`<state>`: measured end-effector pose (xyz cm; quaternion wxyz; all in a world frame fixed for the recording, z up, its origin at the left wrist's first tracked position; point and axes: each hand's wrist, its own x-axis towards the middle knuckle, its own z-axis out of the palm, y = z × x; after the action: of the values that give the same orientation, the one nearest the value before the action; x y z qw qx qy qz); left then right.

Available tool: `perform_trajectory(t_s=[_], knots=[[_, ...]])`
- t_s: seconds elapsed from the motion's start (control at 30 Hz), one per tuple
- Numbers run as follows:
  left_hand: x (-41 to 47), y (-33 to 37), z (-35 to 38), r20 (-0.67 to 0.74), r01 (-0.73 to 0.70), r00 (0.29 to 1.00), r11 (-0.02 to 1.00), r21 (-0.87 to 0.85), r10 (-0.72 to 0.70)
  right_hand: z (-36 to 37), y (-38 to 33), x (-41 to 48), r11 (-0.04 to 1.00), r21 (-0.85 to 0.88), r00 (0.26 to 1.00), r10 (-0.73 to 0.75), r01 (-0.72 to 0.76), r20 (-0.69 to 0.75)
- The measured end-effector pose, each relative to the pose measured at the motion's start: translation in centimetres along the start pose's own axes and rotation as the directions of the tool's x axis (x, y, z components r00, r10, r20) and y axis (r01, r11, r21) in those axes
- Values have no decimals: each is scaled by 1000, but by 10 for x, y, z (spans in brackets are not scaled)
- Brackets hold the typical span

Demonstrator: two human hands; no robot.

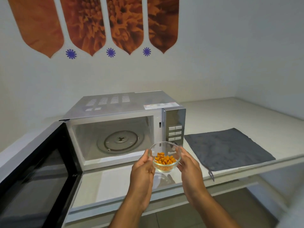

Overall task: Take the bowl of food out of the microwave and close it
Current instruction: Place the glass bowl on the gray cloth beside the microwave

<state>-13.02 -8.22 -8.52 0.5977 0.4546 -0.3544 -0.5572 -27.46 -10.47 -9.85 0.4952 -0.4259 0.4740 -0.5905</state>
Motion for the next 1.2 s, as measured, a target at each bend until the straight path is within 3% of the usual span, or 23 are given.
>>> perform_trajectory(t_s=[0.33,0.6,0.97,1.2], knots=[[29,-34,85,221,152,966,986,-65,-134,-86,-9,26,999,25,975,-26,32,-220],[61,-59,154,316,141,939,990,-4,-133,-145,-11,63,998,47,948,-27,44,-316],[128,-104,234,311,202,924,975,89,-220,-198,1,134,995,100,884,36,12,-466],[169,-136,267,280,221,927,967,129,-250,-226,28,185,990,139,868,100,-36,-486]])
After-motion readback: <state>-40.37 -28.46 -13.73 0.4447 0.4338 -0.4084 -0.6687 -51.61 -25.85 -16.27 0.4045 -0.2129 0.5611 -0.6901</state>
